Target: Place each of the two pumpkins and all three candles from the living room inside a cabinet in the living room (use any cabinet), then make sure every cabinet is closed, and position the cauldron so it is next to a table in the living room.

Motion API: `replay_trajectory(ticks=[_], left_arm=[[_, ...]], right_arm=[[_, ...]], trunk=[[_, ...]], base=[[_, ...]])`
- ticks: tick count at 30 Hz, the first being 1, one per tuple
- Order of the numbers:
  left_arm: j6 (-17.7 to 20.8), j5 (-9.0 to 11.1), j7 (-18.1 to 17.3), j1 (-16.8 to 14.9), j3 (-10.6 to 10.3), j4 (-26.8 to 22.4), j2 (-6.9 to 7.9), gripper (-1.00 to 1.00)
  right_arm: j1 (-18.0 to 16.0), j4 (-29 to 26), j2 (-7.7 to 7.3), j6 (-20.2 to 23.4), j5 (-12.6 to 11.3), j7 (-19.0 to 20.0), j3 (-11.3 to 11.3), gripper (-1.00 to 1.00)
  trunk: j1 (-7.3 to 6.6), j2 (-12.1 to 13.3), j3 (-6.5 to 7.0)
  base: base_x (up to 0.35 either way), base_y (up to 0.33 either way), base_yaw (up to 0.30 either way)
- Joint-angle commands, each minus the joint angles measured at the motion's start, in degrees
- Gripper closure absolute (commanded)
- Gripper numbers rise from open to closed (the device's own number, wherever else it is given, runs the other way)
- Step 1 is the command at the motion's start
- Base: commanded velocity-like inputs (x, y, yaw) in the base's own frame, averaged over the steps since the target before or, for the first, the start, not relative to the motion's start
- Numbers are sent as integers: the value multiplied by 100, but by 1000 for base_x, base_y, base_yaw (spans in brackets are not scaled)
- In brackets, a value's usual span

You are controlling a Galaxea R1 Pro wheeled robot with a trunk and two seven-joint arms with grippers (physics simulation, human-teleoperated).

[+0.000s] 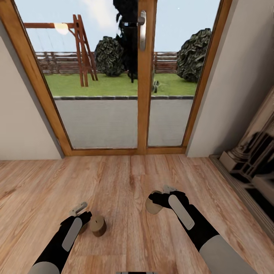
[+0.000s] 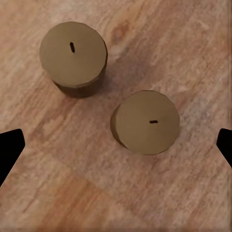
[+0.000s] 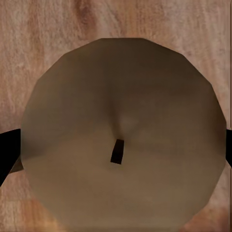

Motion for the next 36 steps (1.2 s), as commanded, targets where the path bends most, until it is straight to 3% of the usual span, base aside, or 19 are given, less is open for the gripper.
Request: replay_trajectory(ticks=[1, 15, 17, 23, 28, 31, 36], left_arm=[[14, 54, 42, -1, -1, -12, 1, -100], [16, 78, 91, -1, 10, 8, -4, -100], [18, 151, 87, 0, 7, 30, 11, -100], [12, 685, 212, -1, 0, 52, 52, -100], [9, 766, 765, -1, 0, 22, 17, -100], [7, 773, 814, -1, 0, 35, 16, -100], [-13, 781, 834, -1, 5, 57, 10, -100]], right_arm=[[-5, -7, -4, -3, -62, -54, 16, 100], [-3, -14, -4, -3, -53, -70, 24, 100], [-4, -14, -4, -8, -51, -74, 24, 100], [-5, -81, -4, -19, 42, -107, 25, 100], [-19, -449, 58, 39, 63, -128, 42, 100], [-21, -753, 64, 86, 36, -240, 53, 100], [-22, -1280, 74, 592, 67, -476, 55, 100]], trunk=[[-1, -2, -5], [-1, -2, -5], [-1, -2, -5], [-1, -2, -5], [-1, -2, -5], [1, -4, -27], [14, -10, -138]], base=[[0, -76, 0], [53, -69, 0], [150, -111, 0], [99, -84, 0], [5, -5, 0], [0, 0, 0], [0, 0, 0]])
